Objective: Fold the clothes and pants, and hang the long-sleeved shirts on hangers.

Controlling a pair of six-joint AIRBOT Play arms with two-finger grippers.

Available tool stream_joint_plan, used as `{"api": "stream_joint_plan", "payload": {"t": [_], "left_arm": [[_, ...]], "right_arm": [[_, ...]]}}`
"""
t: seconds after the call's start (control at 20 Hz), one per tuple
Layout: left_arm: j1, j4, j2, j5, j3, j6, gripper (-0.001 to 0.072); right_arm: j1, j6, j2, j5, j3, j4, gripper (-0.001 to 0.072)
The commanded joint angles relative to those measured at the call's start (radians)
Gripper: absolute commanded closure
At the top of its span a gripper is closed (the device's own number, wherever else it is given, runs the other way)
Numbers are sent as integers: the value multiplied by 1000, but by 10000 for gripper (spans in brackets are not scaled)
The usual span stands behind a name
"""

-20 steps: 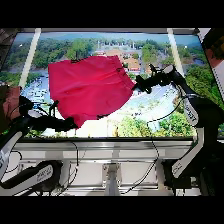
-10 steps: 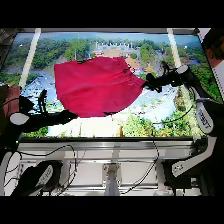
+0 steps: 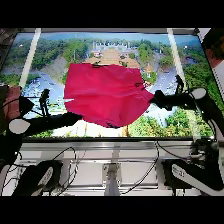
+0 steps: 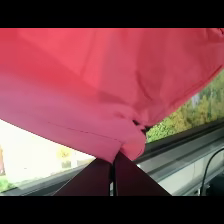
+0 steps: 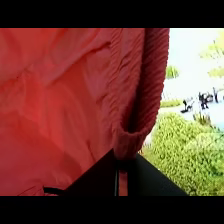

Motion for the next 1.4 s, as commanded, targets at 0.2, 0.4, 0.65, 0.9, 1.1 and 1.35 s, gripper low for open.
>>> {"api": "stream_joint_plan", "payload": {"t": [0.2, 0.4, 0.65, 0.9, 1.1, 1.35], "left_arm": [[-143, 134, 156, 76, 1, -203, 702], [-176, 147, 187, 93, 1, -282, 702], [-190, 143, 163, 367, 51, -298, 702], [-190, 172, -62, 523, 200, -242, 701], [-189, 172, -257, 709, 276, -243, 701], [-190, 132, -436, 838, 304, -243, 700]], "right_arm": [[-30, 218, 454, 15, -322, -105, 697], [-30, 364, 653, 165, -333, -236, 697], [-30, 512, 766, 179, -307, -252, 696], [-30, 509, 527, 1, -185, -237, 696], [-30, 481, 223, -74, -1, -225, 695], [-29, 482, -98, -117, 217, -114, 695]]}}
